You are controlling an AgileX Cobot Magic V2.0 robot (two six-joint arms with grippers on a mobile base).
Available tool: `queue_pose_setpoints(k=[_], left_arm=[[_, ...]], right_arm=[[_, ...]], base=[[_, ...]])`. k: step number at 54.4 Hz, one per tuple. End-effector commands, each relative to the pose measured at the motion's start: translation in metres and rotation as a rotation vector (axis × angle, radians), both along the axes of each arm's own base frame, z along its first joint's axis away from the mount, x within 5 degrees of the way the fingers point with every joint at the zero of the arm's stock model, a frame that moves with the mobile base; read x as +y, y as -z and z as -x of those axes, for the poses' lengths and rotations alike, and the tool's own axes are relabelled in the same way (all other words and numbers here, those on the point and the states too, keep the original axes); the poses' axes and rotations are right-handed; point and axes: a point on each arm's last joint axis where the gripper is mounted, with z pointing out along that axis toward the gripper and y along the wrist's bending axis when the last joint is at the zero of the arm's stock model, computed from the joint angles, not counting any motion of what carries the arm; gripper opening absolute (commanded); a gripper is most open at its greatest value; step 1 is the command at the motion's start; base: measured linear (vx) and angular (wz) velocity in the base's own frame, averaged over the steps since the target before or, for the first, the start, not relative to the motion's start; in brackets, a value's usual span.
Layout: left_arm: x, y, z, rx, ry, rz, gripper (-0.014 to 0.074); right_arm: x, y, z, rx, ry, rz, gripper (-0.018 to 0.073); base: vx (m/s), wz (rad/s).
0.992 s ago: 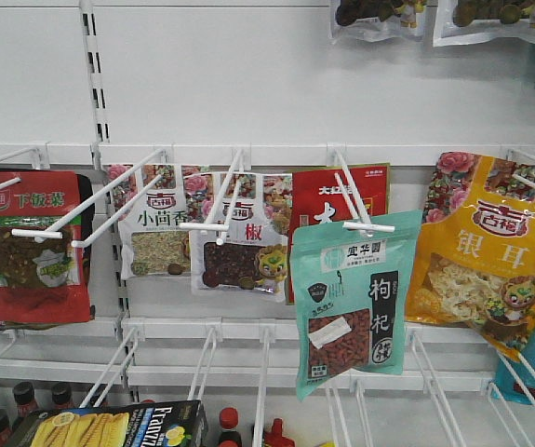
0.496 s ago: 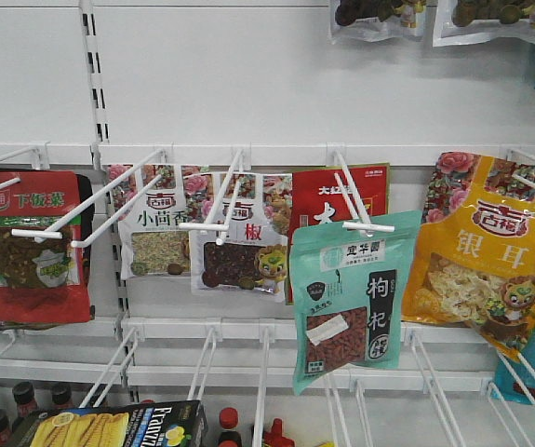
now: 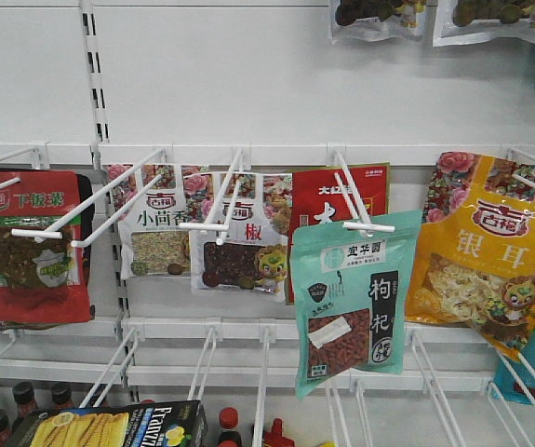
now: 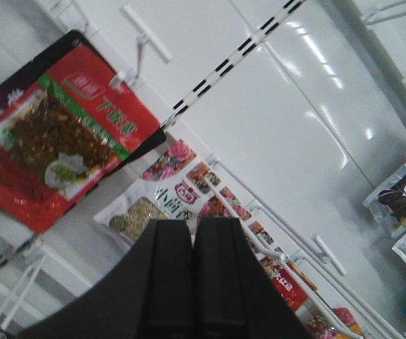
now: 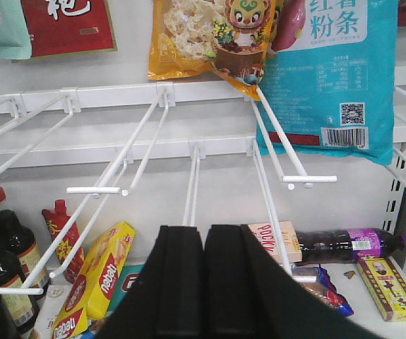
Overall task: Pick snacks and fruit into basket
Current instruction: 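Grasp the black Fraulzi biscuit box on the lower shelf with left gripper, then lift the held biscuit box upward off the shelf with left gripper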
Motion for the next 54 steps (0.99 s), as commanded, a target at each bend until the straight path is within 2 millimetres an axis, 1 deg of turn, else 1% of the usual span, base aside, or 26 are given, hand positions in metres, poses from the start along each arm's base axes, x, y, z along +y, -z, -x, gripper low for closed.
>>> queue_pose_setpoints(k=[1,6,18,31,38,48,54], left_arm=[[-0.003,-0.012,-0.007,-0.040,0.044,0.121,0.0000],[-0.010,-0.007,-0.017,0.012,0.095,0.184,0.0000],[-0.028,0.007,-0.034,0.121,0.192,0.170,0.0000],[-0.042,0.020,-0.045,0.229,0.256,0.164,0.0000],[-0.046,0.028,-0.050,0.309,0.262,0.251,0.0001],[-0.049,0.039,-0.056,0.391,0.257,0.234,0.0001],[-0.049,0.050,-0.056,0.432,0.251,0.226,0.0001]], right_arm=[[0.000,-0.004,-0.002,-0.059,0.001,0.017,-0.0008],[0.000,-0.004,-0.002,-0.059,0.001,0.017,-0.0008],[0.000,-0.004,-0.002,-0.059,0.001,0.017,-0.0008],[0.000,-0.004,-0.002,-0.059,0.001,0.017,-0.0008],[0.000,-0.004,-0.002,-0.059,0.001,0.017,-0.0008],[0.000,-0.004,-0.002,-0.059,0.001,0.017,-0.0008],[0.000,-0.004,-0.002,-0.059,0.001,0.017,-0.0008]], base=[[0.00,0.00],[0.00,0.00],[0.00,0.00],[0.00,0.00],[0.00,0.00],[0.00,0.00],[0.00,0.00]])
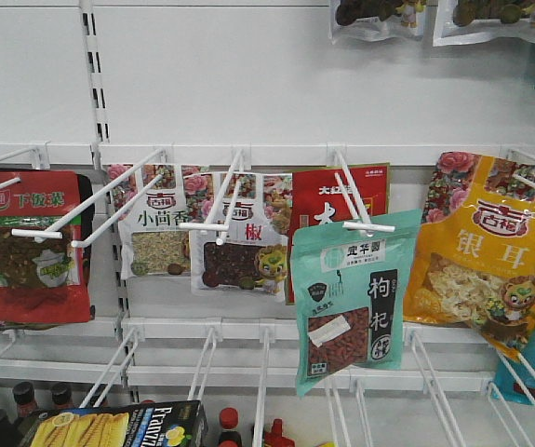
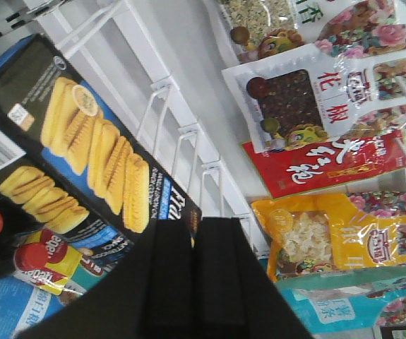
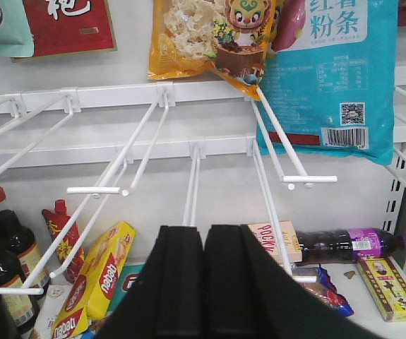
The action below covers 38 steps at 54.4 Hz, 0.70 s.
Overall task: Pick snacks and fruit into basket
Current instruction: 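Lift the held biscuit box upward off the shelf with left gripper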
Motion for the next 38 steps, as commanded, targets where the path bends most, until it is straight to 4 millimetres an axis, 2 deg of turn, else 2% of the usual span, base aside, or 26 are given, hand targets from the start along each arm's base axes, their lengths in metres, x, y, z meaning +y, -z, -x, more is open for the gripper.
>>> queue_pose_setpoints(k=[1,12,17,26,38], left_arm=[[-0.001,-0.007,-0.002,-0.065,-0.010,0.030,0.0001],[0.005,0.026,0.006,-0.075,-0.048,0.057,0.0001],[0.008,0.034,0.009,-0.120,-0.079,0.134,0.0001],[0.008,0.041,0.016,-0.252,-0.044,0.166,0.0001],[0.005,0.062,0.022,-0.205,-0.009,0.203,0.0017]], right_arm=[[0.000,-0.004,-0.002,-0.059,0.001,0.017,-0.0008],[0.000,-0.004,-0.002,-0.059,0.001,0.017,-0.0008],[0.000,-0.004,-0.002,-0.059,0.001,0.017,-0.0008],[0.000,-0.004,-0.002,-0.059,0.001,0.017,-0.0008],[0.000,-0.004,-0.002,-0.059,0.001,0.017,-0.0008]], base=[[0.00,0.00],[0.00,0.00],[0.00,0.00],[0.00,0.00],[0.00,0.00]])
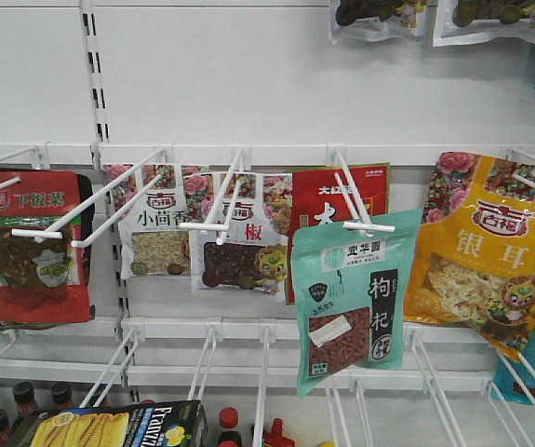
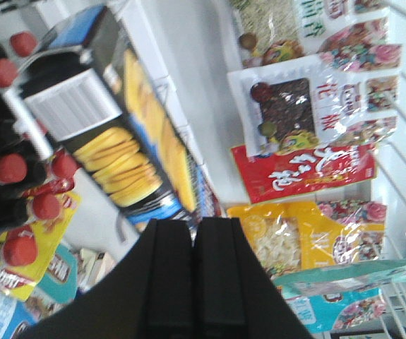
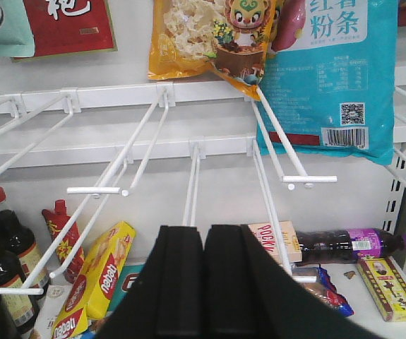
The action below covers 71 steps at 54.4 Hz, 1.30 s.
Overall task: Pick snacks and fruit into basket
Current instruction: 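Lift the held biscuit box upward off the shelf with left gripper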
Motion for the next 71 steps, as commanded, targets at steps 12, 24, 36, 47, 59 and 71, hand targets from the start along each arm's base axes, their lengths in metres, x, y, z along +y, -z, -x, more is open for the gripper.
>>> queue_pose_setpoints(k=[12,24,36,47,59,71], left_arm=[[-0.005,-0.009,-0.005,-0.185,0.029,0.094,0.0155],[-0.009,-0.003,-0.013,-0.162,0.041,0.166,0.0457],[-0.012,0.006,-0.018,-0.086,0.043,0.259,0.0609],[-0.015,0.011,-0.024,-0.088,0.046,0.265,0.0604],[-0.017,0.013,-0.029,-0.128,0.051,0.288,0.0604],[-0.018,0.020,-0.034,-0.129,0.053,0.295,0.0604]], right_arm=[[0.000,-0.004,-0.002,-0.059,0.001,0.017,-0.0008],[0.000,-0.004,-0.002,-0.059,0.001,0.017,-0.0008],[0.000,-0.004,-0.002,-0.059,0.001,0.017,-0.0008],[0.000,-0.004,-0.002,-0.059,0.001,0.017,-0.0008],[0.000,-0.004,-0.002,-0.059,0.001,0.017,-0.0008],[0.000,-0.004,-0.002,-0.059,0.001,0.017,-0.0008]], base=[[0.00,0.00],[0.00,0.00],[0.00,0.00],[0.00,0.00],[0.00,0.00],[0.00,0.00]])
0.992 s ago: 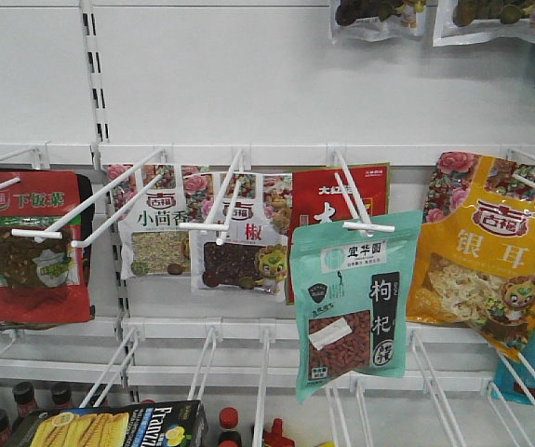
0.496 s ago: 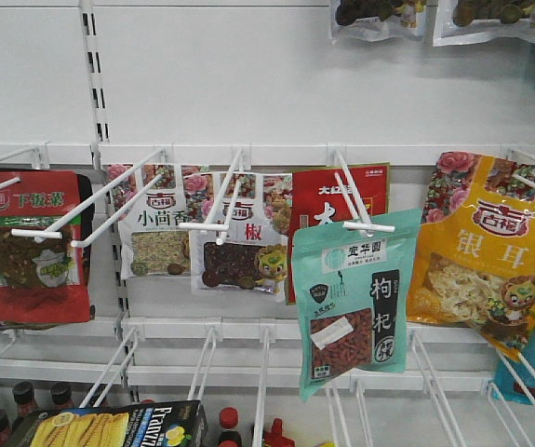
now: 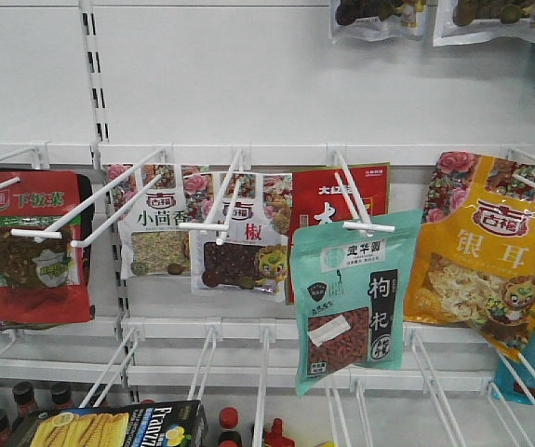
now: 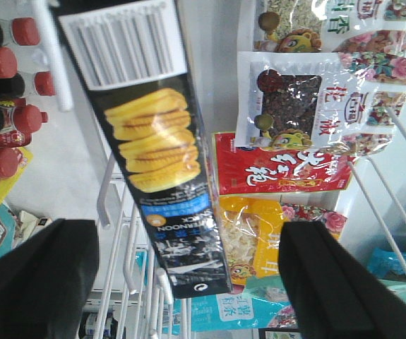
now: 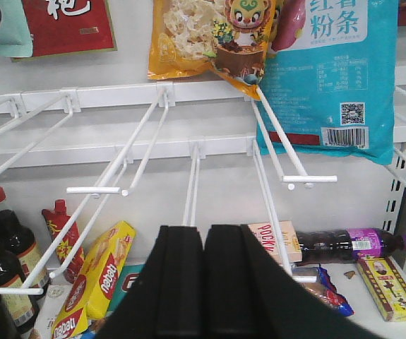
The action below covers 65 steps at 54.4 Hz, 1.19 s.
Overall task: Pick snacks and fruit into basket
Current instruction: 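Lift the held biscuit box upward off the shelf with left gripper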
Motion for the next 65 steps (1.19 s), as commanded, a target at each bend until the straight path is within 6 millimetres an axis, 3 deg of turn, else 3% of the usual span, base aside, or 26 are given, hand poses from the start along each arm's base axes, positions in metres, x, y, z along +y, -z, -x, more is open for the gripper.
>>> queue_pose_setpoints(k=[1,65], left_arm=[[-0.0031,-0.0155,-0.0059,-0.139,0.005,0.063,0.0604],[-0.0070,-0.0062,-0.0116,-0.144,0.026,0.127,0.0594]], right_arm=[[-0.0003,-0.0043,-0.0021,-0.059,0.001,0.017,-0.0008],[-0.0003,-0.0043,-0.0021,-0.059,0.001,0.017,-0.0008]], base=[[0.00,0.00],[0.00,0.00]])
